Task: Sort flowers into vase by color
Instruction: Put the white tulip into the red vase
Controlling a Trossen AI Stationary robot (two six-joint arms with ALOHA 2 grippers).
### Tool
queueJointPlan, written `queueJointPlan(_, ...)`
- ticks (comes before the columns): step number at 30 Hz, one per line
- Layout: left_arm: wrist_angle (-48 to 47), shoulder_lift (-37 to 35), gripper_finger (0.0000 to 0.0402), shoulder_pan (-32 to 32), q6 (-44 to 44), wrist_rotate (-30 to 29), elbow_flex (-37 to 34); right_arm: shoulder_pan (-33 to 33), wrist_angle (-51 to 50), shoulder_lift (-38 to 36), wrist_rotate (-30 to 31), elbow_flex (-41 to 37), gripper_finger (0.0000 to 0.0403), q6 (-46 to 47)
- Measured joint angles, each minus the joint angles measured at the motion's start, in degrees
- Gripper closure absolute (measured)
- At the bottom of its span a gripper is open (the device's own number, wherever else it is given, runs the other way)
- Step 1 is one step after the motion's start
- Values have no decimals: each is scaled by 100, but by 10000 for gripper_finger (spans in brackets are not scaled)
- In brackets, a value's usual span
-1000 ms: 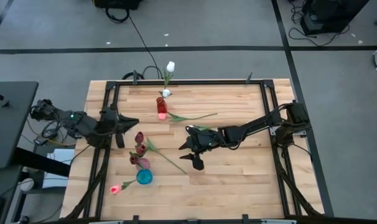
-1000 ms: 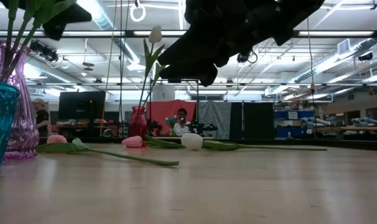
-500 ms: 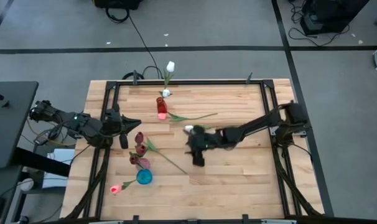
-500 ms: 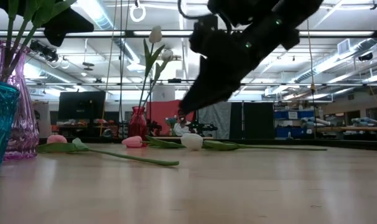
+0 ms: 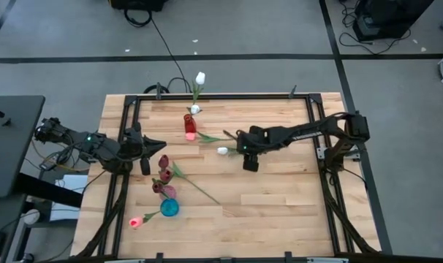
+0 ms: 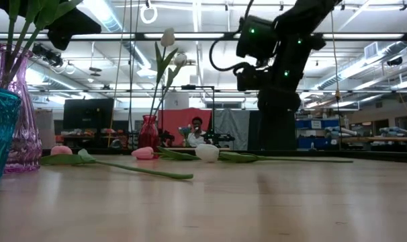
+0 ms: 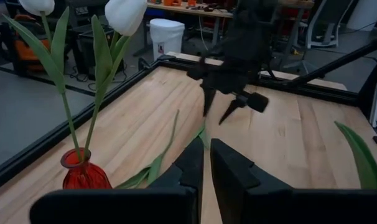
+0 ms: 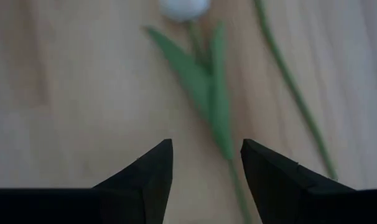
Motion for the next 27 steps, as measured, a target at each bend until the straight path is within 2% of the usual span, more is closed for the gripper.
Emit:
queueJointPlan(9,-31,0,367,0,0,0,0,-542,275,-9,-581,-465,231,-332)
queueJointPlan(17,-32,-1,367,0,-2,-1,0,-585,799,-15,-349,-950,247,-474)
queueJointPlan(20,-34,0,367,0,-2,-1,0,-586,923,-23,-496,-1019,279,-505)
queueJointPlan(25,-34,-13,367,0,24,2,1,-584,970,-31,-738,-1082,381,-509)
queueJointPlan(27,-70,-16,367,0,25,110,43,-586,1048,-31,-926,-1090,390,-485)
